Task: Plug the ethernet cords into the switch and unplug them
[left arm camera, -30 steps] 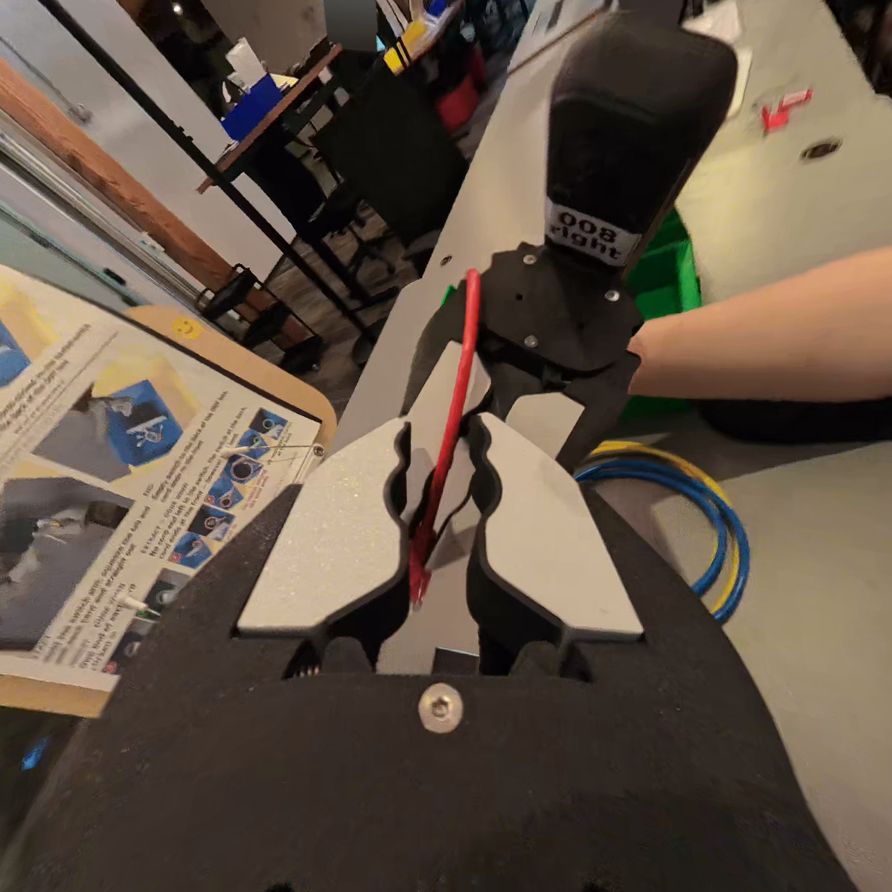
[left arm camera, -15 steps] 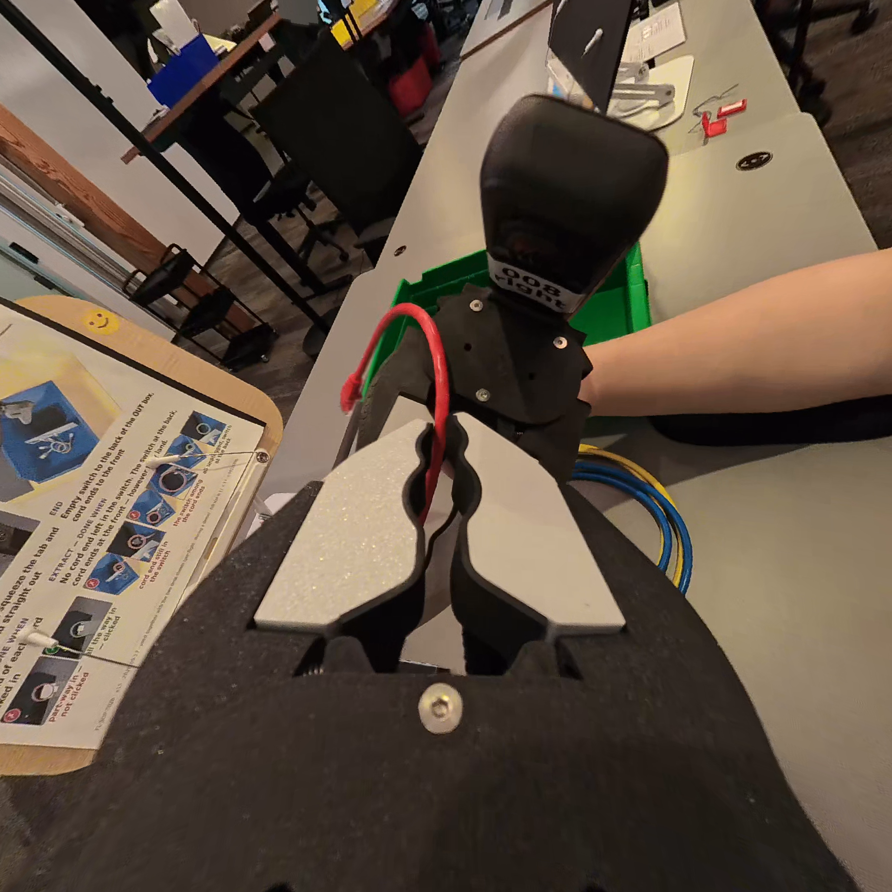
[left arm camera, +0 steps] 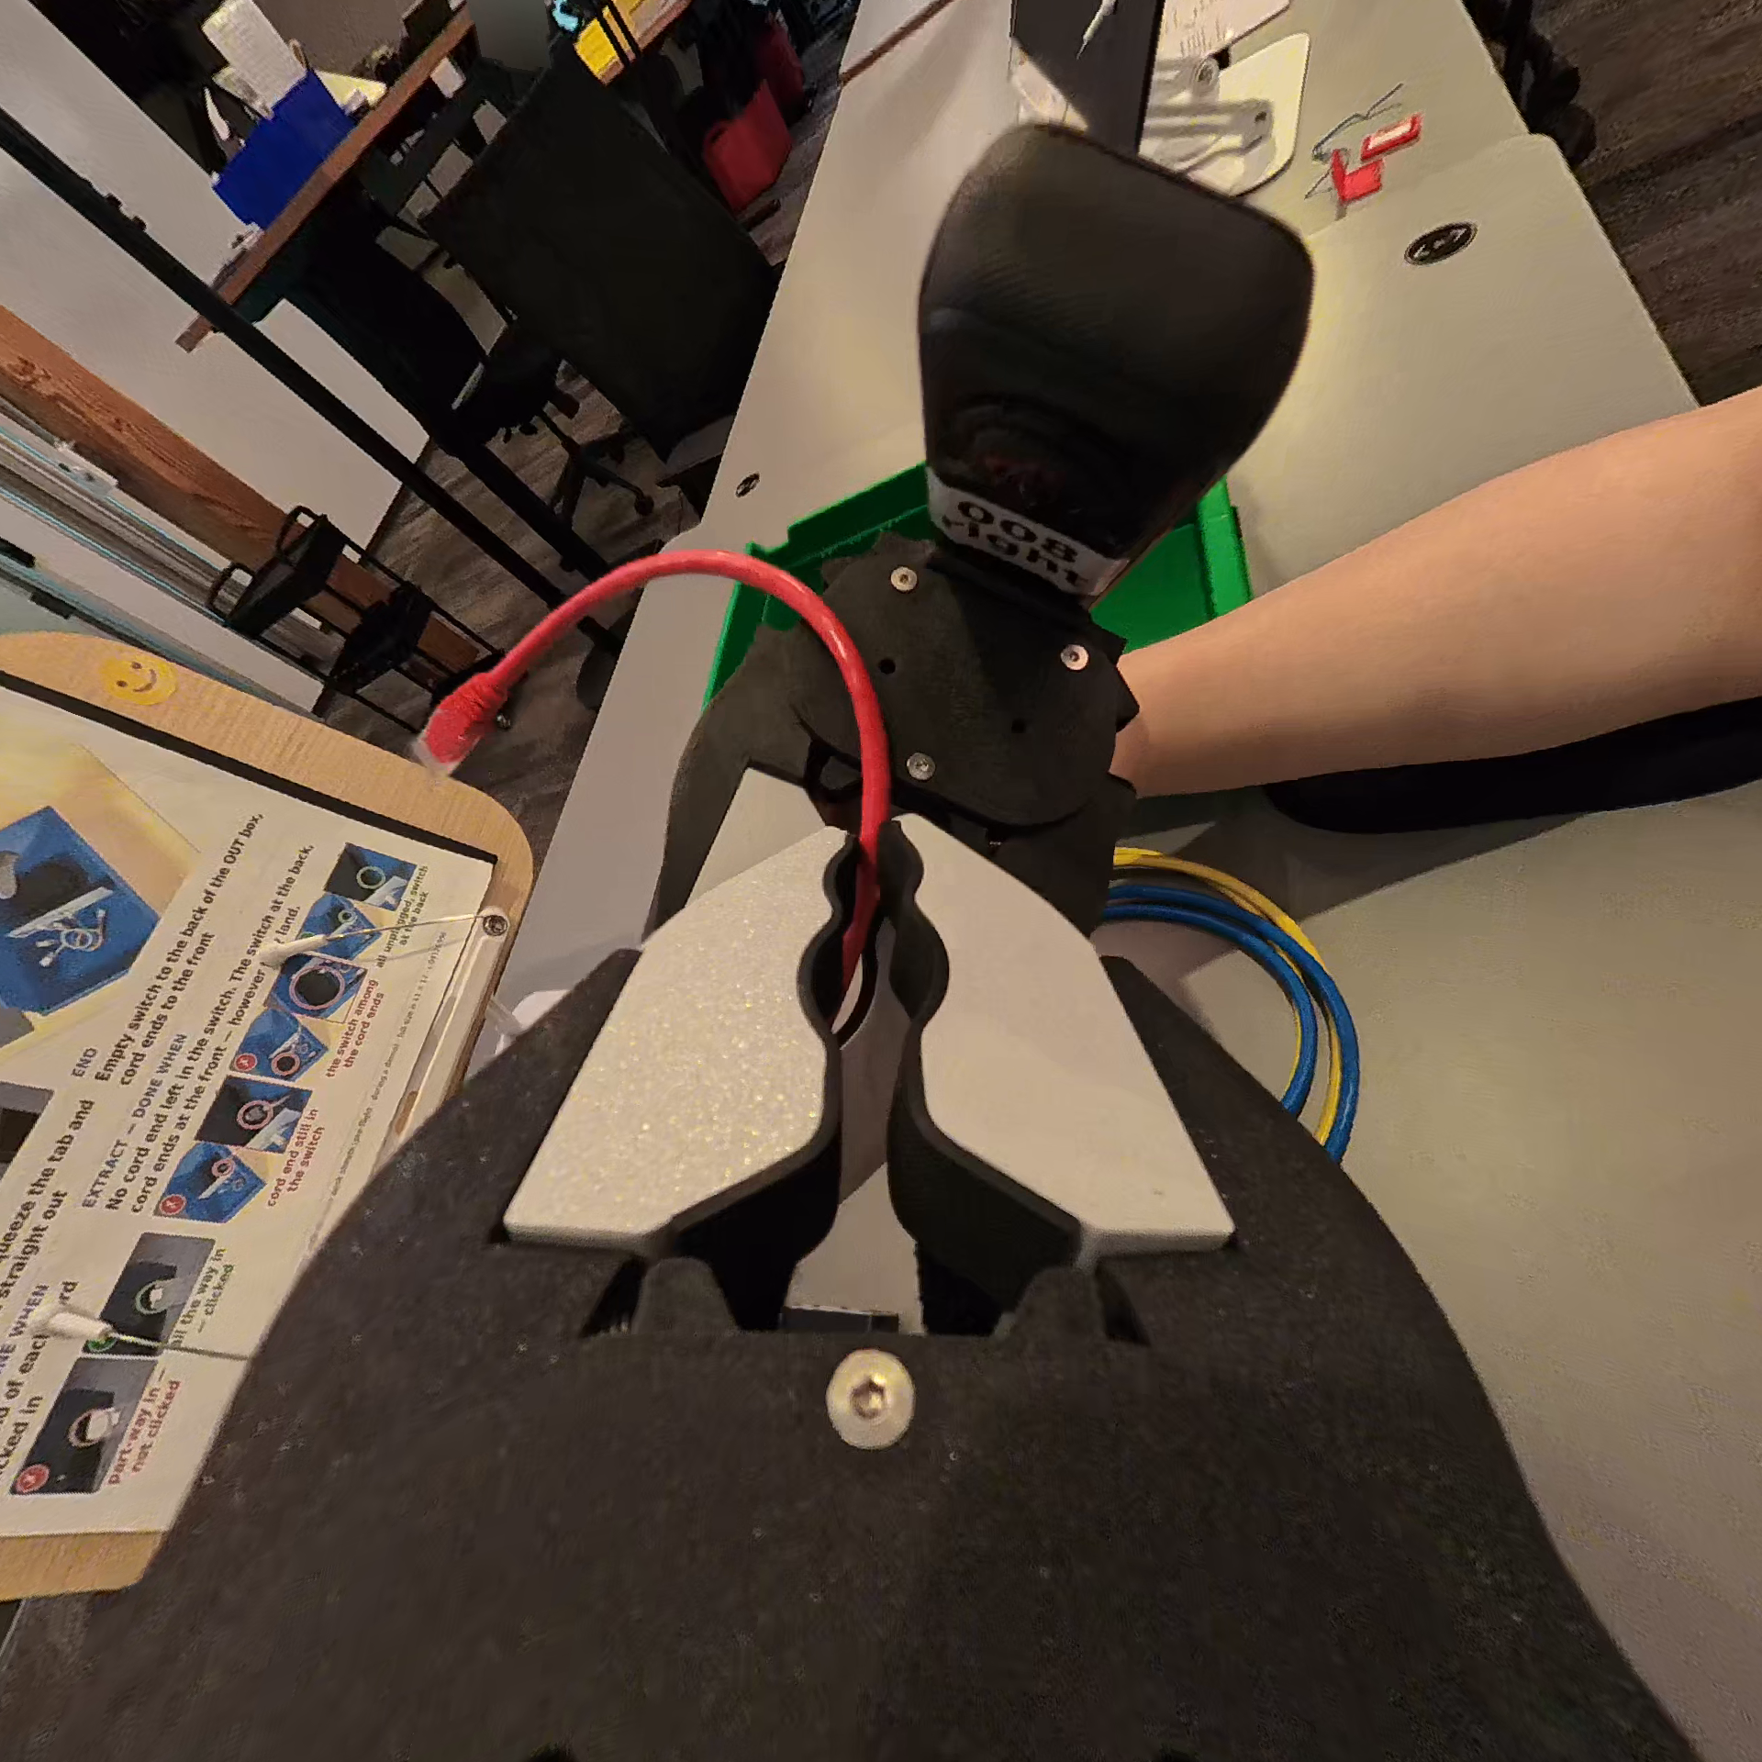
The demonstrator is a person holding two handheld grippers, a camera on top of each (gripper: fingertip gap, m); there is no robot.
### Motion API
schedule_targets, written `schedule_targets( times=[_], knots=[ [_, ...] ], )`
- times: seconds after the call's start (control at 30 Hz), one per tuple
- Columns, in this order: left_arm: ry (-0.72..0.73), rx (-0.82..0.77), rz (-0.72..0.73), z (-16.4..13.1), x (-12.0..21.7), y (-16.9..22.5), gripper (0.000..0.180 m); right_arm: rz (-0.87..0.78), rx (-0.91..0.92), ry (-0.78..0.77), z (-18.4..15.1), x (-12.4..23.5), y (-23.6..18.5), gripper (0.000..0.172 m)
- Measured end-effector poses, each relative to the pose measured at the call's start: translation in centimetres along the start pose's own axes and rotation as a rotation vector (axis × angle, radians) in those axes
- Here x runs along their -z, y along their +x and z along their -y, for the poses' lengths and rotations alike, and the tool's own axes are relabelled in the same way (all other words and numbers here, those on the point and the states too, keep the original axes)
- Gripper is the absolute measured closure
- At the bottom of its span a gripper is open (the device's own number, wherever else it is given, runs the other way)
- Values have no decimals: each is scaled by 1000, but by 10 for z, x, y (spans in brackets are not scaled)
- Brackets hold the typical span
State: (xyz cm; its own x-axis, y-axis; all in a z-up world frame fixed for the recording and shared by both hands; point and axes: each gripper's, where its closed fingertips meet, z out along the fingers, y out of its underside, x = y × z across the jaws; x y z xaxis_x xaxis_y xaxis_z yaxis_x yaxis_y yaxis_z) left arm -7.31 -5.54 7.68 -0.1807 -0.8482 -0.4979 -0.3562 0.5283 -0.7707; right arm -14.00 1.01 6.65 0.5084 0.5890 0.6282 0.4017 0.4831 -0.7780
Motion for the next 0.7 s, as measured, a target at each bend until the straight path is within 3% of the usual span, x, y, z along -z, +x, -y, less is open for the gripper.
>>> schedule_targets(
  times=[0.03,0.13,0.2,0.3,0.4,0.5,0.7],
  knots=[
    [21,-3,-2,4,4,0,175,-10,13,17,4,1,1,163],
    [98,37,67,17,28,-15,160,-44,40,55,17,6,5,164],
    [170,121,151,22,54,-37,164,-56,35,90,25,11,8,165],
    [315,376,227,19,85,-71,171,-79,56,128,37,20,15,165],
    [385,658,63,9,81,-77,165,-105,105,161,52,32,20,164],
    [437,842,-149,9,67,-68,159,-124,140,199,70,47,26,164],
    [521,903,-472,31,49,-38,142,-138,124,293,96,79,39,164]
  ],
)
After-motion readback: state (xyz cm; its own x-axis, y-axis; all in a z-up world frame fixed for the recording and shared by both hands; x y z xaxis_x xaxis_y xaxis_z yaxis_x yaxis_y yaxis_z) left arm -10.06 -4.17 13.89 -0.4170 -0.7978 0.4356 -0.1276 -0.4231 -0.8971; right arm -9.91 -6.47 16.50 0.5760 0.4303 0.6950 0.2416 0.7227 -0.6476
